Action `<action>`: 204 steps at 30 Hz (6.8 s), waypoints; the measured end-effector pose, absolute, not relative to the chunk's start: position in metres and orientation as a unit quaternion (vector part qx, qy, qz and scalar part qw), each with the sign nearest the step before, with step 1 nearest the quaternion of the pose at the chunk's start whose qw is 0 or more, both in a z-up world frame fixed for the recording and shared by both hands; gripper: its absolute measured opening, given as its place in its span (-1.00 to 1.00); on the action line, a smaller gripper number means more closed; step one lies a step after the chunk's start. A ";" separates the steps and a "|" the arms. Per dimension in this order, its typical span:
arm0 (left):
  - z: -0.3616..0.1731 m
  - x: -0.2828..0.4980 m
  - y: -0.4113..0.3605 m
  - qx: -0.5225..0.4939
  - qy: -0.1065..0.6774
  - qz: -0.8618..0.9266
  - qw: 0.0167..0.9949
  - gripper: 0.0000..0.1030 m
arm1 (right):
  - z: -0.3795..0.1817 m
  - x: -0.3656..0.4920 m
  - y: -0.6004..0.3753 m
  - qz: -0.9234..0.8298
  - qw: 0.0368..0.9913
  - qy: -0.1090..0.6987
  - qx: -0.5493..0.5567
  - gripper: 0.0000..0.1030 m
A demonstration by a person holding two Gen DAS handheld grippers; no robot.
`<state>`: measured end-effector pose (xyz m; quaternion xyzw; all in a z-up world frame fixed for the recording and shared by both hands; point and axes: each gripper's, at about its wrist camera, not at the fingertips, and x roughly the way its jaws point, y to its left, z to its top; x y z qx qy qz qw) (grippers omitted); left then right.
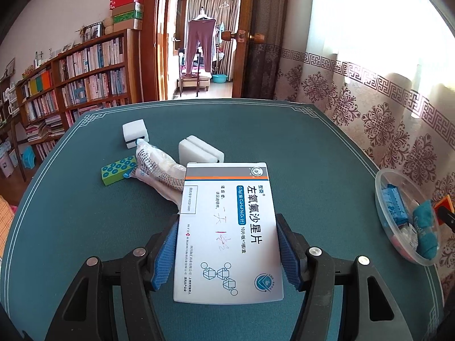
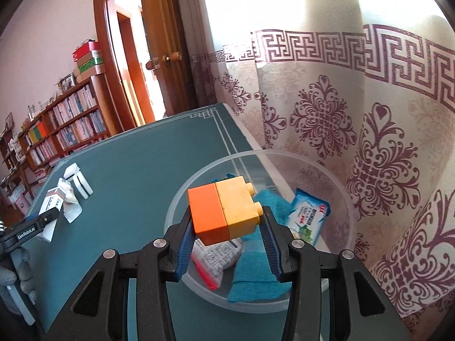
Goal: Organize objects
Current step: 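Carry the block into the clear bowl and open the right gripper while the left carries the box, then lower the medicine box into the bowl and open the left gripper, then withdraw both open grippers from the bowl toward the remaining items, then grasp the white plastic-wrapped packet with the left gripper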
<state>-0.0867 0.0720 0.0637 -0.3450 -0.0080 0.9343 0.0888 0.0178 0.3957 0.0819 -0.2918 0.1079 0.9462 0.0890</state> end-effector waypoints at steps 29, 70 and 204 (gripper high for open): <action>0.072 -0.075 0.199 -0.359 0.047 0.909 0.207 0.29 | 0.053 0.033 0.438 0.938 0.147 0.051 -0.310 -0.03; 0.060 -0.109 0.270 -0.385 -0.009 0.871 0.305 0.60 | 0.059 0.046 0.410 0.953 0.124 0.010 -0.275 -0.03; 0.024 -0.205 -0.020 -0.405 -0.215 0.889 -0.004 0.03 | 0.033 -0.004 0.229 0.945 -0.053 -0.047 -0.320 0.06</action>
